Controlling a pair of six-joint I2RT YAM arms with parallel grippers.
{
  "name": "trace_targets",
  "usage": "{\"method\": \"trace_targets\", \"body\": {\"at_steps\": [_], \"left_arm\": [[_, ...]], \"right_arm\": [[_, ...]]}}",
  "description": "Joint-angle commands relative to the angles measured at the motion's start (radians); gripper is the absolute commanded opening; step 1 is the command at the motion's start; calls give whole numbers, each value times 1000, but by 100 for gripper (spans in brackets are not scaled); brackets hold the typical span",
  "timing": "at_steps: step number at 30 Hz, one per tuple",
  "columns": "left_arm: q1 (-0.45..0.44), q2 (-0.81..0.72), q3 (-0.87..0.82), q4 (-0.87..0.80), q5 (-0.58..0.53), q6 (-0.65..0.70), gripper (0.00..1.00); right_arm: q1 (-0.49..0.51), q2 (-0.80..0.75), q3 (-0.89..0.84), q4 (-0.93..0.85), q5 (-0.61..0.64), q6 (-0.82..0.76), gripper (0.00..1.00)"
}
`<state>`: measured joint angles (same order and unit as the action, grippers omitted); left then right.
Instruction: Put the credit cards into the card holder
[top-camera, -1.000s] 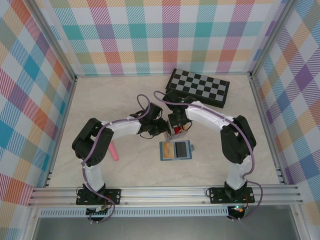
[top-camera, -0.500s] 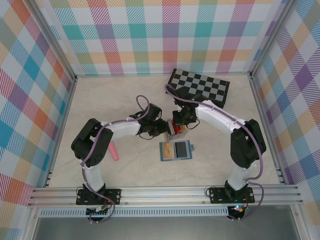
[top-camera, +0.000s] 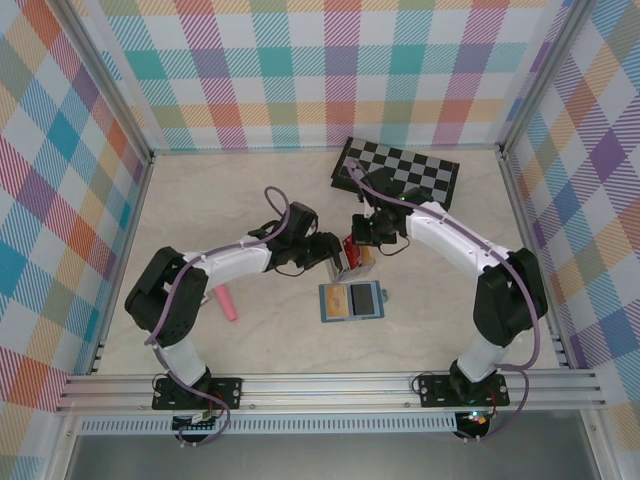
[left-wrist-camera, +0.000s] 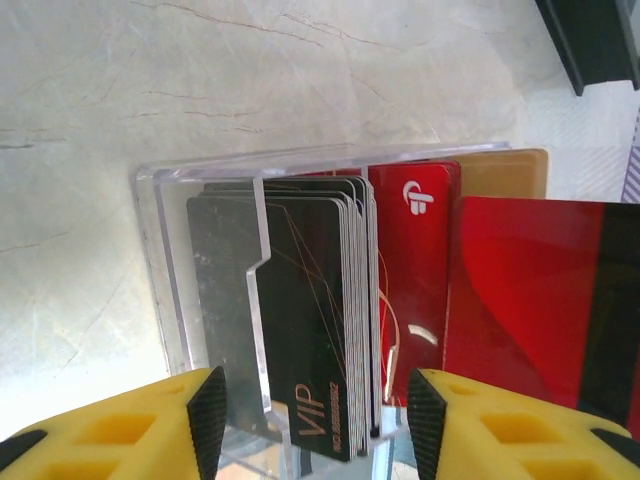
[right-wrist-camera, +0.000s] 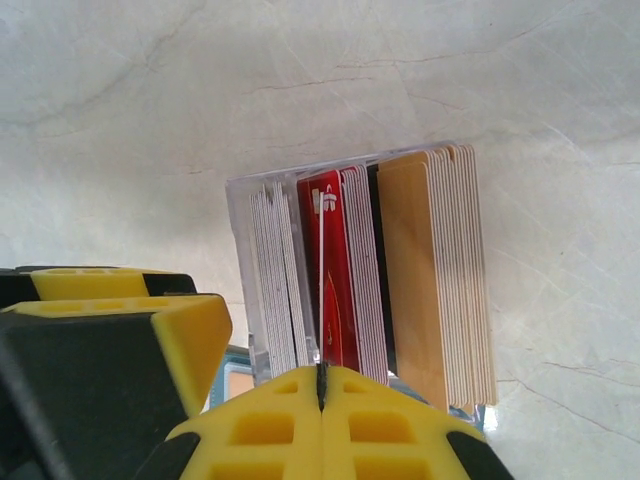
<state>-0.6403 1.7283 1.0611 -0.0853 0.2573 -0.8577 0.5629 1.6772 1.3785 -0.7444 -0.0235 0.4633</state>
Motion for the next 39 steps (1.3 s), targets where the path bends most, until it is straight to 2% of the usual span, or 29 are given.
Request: {"method": "trace_targets", "body": {"at_steps": [1,9,14,20,28,34,39], "left_arm": [[28,-59,-49,68,39,-38,56],[62,-72,-79,200,155,-104,61],[107,-60,-153,449,261,-248,67],[123,-9,-155,613,353,-334,70],[123,62,-137,811,434,-442,71],[123,94,-133,965,483,-517,70],[123,88,-138,1039,484,-553,55]], "right_arm": [[-13,-43,-16,26,-47,34,0],[-26,-57,-28,51,-100,67,0],[-64,-109,-50,94,-189,114,0],[-113,-166,-84,153,-310,178,0],[-142,-202,-110,222,-407,241,0],[-156,-206,-128,274,-462,280,0],[-164,-205,-140,283,-468,288,0]]}}
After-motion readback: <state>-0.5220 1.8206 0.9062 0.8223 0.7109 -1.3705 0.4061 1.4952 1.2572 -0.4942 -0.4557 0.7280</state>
